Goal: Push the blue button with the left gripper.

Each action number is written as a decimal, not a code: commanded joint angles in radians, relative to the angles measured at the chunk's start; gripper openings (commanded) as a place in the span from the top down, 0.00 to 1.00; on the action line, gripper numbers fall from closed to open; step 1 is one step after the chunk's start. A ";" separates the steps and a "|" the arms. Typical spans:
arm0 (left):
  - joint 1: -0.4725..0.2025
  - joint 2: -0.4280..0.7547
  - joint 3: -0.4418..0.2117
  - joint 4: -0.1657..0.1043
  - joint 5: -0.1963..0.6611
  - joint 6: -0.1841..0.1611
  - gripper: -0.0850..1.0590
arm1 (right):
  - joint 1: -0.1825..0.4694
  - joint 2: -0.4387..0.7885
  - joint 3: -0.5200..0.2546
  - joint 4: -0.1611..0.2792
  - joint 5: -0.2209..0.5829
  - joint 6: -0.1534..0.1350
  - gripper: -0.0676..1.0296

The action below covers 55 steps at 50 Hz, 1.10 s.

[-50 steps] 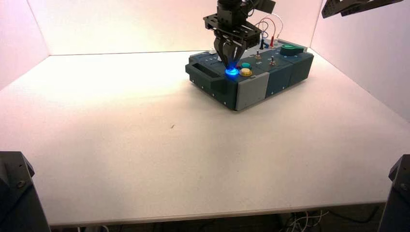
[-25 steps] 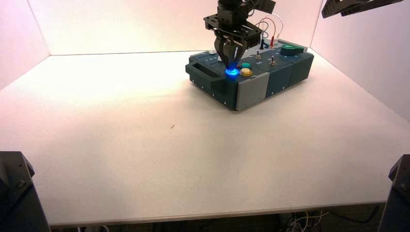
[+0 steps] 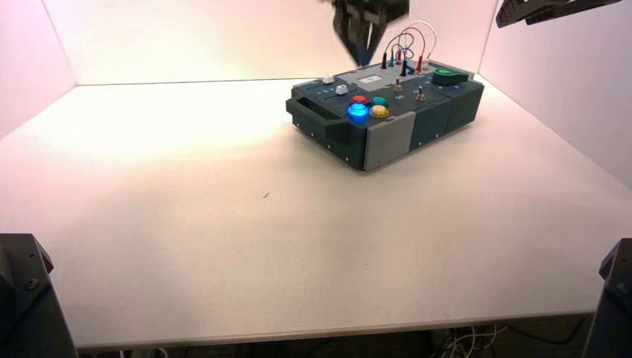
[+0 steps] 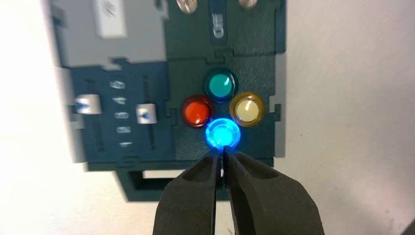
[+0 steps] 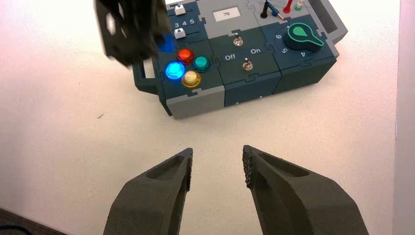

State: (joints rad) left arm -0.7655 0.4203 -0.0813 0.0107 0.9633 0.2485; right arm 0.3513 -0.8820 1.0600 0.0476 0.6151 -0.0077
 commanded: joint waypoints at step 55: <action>0.028 -0.445 0.538 -0.005 -0.252 -0.035 0.38 | 0.002 0.003 0.000 0.005 -0.031 0.003 0.44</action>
State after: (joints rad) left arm -0.7424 0.0031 0.4648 0.0077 0.7240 0.2102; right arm 0.3513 -0.8820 1.0753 0.0476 0.5952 -0.0061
